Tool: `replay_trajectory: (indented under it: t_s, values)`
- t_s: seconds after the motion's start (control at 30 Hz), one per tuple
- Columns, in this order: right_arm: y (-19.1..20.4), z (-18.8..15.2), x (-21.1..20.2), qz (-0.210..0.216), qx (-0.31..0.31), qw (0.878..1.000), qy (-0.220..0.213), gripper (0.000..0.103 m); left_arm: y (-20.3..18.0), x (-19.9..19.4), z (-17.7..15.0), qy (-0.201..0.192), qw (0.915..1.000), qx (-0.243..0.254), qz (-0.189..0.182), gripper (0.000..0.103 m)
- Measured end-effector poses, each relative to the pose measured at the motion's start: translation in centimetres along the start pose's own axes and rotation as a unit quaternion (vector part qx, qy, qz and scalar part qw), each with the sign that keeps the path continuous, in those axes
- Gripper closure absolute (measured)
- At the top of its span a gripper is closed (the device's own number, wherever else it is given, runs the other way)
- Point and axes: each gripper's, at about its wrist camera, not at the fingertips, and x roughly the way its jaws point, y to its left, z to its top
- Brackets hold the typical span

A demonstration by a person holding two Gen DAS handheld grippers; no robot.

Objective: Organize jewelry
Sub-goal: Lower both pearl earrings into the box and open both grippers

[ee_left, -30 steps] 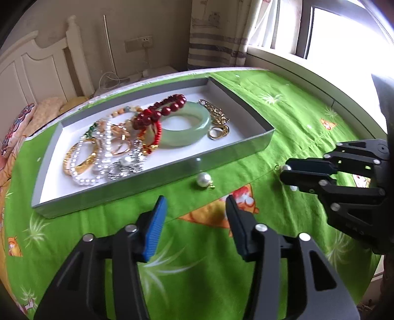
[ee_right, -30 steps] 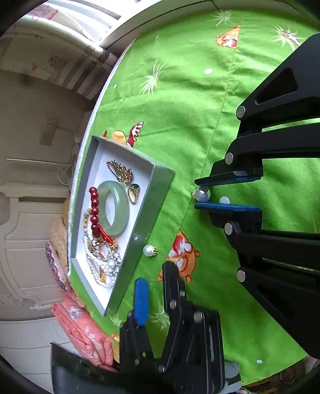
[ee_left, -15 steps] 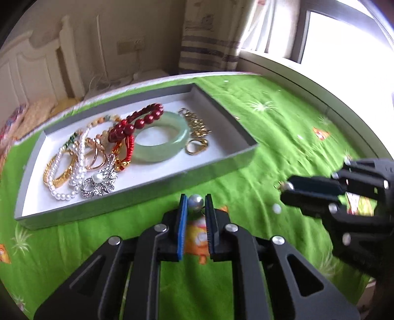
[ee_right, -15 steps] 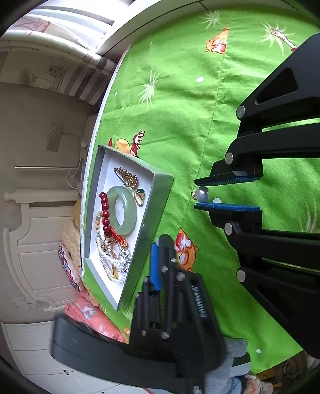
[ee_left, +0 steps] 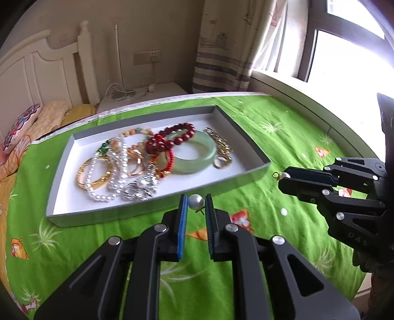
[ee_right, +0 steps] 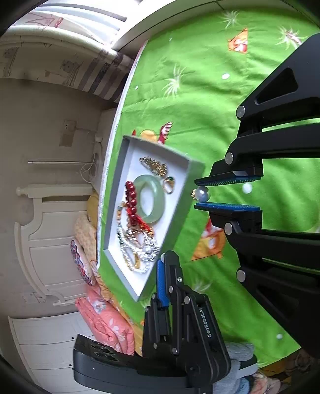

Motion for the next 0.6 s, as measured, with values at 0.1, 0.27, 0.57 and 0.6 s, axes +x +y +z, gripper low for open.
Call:
replay_trajectory:
  t_s: [0.1, 0.27, 0.57, 0.6]
  values:
    - [0.3, 0.9, 0.8, 0.008, 0.004, 1.000, -0.008, 0.088, 0.9, 0.1, 0.6, -0.003, 1.0000, -0.009, 0.002, 0.089]
    - [0.8, 2.1, 2.4, 0.021, 0.013, 1.000, -0.018, 0.088, 1.8, 0.8, 1.8, -0.008, 0.9997, -0.021, 0.011, 0.089]
    - [0.3, 3.7, 5.3, 0.029, 0.038, 0.999, -0.008, 0.087, 3.9, 3.7, 3.0, -0.005, 0.9976, -0.068, 0.014, 0.089]
    - [0.2, 3.7, 5.6, 0.032, 0.042, 0.999, -0.006, 0.087, 4.2, 4.0, 3.0, -0.003, 0.9972, -0.074, 0.014, 0.089]
